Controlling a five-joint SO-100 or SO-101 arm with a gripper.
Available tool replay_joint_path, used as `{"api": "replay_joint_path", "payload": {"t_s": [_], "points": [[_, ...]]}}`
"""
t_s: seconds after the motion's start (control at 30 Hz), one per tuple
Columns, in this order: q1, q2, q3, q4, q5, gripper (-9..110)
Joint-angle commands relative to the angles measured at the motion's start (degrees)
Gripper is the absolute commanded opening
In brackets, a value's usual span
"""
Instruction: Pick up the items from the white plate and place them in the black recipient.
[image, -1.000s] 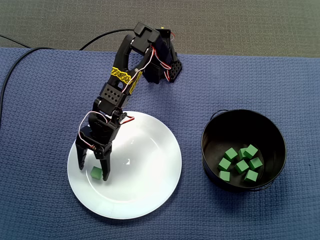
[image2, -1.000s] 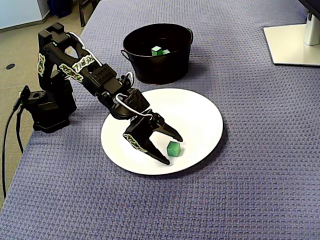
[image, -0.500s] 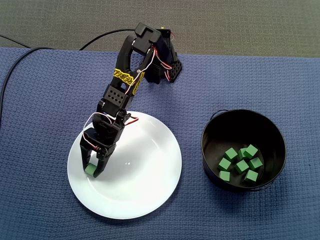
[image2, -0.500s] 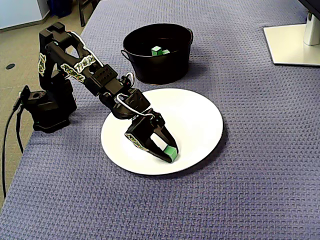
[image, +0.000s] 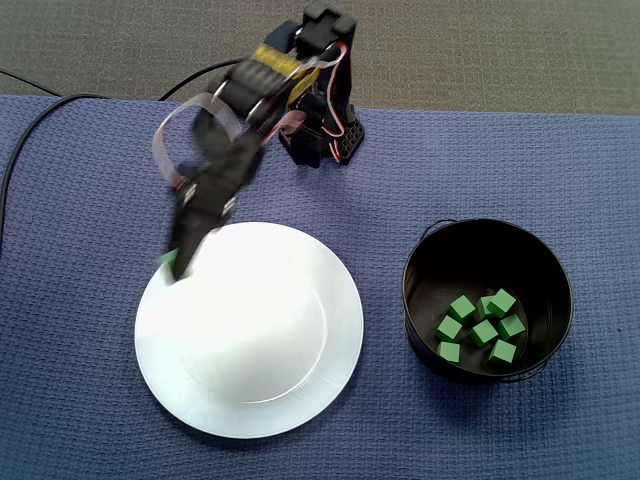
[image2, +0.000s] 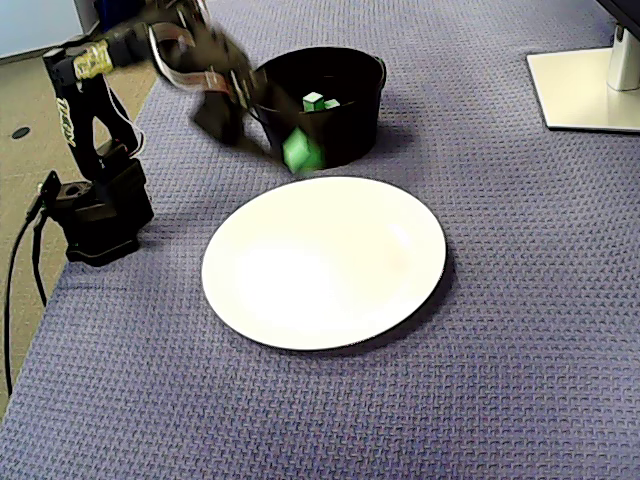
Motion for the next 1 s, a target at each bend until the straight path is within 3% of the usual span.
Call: {"api": "replay_joint_path", "payload": {"t_s": [0.0, 0.2, 0.4, 0.57, 0.63, 0.77, 0.87, 0.97], "points": [[-16.7, 6.7, -13.0, 12.5, 10.1, 0], [-46.5, -10.0, -30.6, 22.7, 11.9, 0], [-59.1, -34.0, -40.6, 29.0, 11.0, 0], [-61.1, -39.2, -30.1, 25.2, 9.6, 0], [-60.7, -39.0, -26.2, 23.7, 8.6, 31], [-58.1, -31.2, -23.9, 26.0, 3.6, 43], [-53.7, -17.5, -21.5, 28.4, -7.3, 45], [-47.2, -2.1, -13.8, 28.0, -24.9, 40]]}}
